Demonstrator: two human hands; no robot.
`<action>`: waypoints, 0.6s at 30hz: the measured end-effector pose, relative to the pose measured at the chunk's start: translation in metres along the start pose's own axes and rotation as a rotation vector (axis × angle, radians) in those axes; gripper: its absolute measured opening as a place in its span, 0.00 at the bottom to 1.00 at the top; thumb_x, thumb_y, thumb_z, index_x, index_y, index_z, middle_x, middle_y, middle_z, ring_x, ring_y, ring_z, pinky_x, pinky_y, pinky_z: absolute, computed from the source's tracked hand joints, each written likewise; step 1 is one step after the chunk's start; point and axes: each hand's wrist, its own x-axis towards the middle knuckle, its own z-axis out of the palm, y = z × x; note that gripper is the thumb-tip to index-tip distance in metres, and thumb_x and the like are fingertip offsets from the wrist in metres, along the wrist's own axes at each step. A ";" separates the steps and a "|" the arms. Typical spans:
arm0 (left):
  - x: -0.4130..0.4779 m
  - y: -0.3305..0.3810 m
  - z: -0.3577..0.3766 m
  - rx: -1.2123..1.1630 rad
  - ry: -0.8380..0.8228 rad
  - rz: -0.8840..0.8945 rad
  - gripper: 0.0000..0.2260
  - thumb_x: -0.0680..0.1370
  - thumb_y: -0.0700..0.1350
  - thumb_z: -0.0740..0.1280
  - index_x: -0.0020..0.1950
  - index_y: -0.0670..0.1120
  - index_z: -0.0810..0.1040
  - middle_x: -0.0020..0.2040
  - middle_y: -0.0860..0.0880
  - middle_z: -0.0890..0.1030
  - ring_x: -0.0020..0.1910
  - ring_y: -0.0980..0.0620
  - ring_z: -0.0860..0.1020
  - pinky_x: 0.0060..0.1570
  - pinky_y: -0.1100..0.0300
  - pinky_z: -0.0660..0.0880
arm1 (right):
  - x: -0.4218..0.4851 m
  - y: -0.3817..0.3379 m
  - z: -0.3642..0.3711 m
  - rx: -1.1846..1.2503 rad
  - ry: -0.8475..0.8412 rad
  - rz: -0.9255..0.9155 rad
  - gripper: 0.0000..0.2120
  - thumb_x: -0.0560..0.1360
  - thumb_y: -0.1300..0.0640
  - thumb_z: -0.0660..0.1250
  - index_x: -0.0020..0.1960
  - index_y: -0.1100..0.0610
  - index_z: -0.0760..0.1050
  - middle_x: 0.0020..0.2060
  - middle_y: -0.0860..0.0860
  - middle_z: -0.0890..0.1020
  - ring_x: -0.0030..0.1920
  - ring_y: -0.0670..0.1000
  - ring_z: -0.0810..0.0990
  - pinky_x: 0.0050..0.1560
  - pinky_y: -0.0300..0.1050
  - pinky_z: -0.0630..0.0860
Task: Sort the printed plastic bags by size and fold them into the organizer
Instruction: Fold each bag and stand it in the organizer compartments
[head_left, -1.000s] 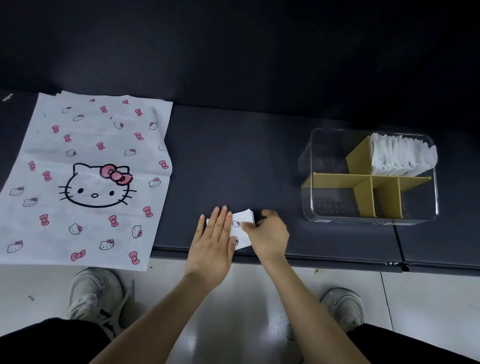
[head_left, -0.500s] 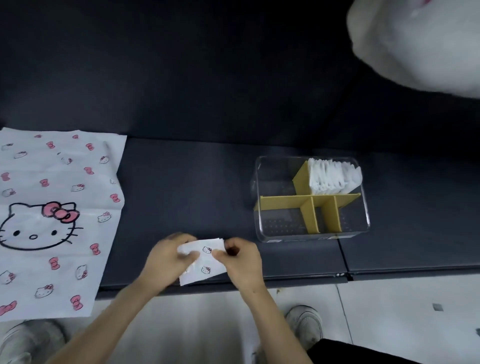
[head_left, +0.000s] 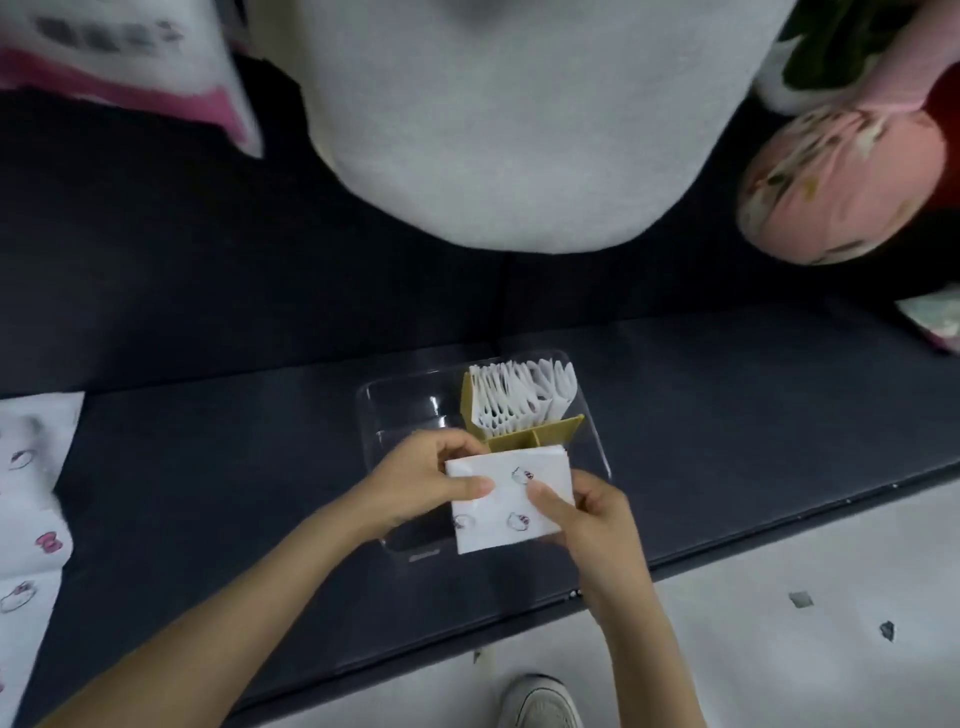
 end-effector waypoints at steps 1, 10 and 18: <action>0.015 0.002 0.008 0.068 0.013 0.024 0.09 0.73 0.40 0.73 0.52 0.48 0.80 0.50 0.52 0.81 0.50 0.55 0.79 0.52 0.60 0.76 | 0.008 -0.004 -0.013 -0.072 0.099 -0.061 0.03 0.74 0.64 0.69 0.45 0.61 0.81 0.38 0.55 0.85 0.39 0.51 0.83 0.36 0.42 0.77; 0.148 0.025 0.044 1.103 0.021 0.375 0.18 0.82 0.48 0.54 0.72 0.57 0.67 0.75 0.48 0.60 0.74 0.48 0.55 0.71 0.55 0.46 | 0.087 -0.026 -0.076 -0.414 0.621 -0.224 0.15 0.73 0.61 0.64 0.31 0.62 0.63 0.26 0.52 0.64 0.28 0.49 0.59 0.28 0.43 0.56; 0.158 -0.007 0.029 1.080 -0.038 0.254 0.21 0.81 0.60 0.49 0.72 0.58 0.67 0.77 0.51 0.55 0.76 0.51 0.47 0.72 0.55 0.38 | 0.126 -0.017 -0.056 -0.465 0.564 -0.302 0.19 0.74 0.61 0.63 0.28 0.56 0.58 0.23 0.48 0.64 0.25 0.47 0.59 0.24 0.37 0.56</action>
